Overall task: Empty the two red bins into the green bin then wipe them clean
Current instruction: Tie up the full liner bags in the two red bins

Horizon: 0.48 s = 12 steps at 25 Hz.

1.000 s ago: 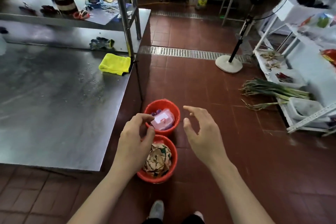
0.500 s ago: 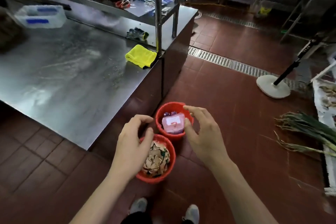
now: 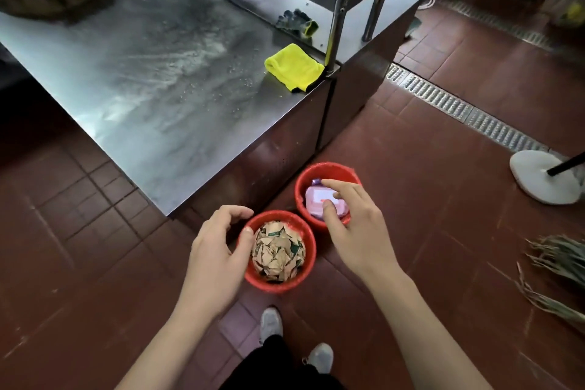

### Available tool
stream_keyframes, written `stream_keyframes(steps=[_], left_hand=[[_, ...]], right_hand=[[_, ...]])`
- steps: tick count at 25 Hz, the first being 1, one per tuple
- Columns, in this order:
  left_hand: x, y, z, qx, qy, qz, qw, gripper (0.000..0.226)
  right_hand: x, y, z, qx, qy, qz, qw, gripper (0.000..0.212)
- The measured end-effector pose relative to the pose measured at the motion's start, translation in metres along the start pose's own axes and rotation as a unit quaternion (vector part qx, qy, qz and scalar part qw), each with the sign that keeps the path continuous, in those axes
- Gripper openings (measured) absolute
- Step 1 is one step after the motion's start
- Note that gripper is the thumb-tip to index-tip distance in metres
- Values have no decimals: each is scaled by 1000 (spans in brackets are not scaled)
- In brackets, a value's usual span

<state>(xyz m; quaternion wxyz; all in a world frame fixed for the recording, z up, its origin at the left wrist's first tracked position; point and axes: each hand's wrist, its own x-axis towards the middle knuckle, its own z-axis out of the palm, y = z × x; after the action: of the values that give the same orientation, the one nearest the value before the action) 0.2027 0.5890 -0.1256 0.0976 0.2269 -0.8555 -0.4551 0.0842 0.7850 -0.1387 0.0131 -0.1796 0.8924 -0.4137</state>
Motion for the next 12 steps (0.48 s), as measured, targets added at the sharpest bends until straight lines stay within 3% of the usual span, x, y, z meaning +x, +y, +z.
stream_keyframes(steps=[12], left_hand=[[30,-19,40,17,27,-77,997,23]], right_hand=[[57,59,15,3,-105,0,994,32]])
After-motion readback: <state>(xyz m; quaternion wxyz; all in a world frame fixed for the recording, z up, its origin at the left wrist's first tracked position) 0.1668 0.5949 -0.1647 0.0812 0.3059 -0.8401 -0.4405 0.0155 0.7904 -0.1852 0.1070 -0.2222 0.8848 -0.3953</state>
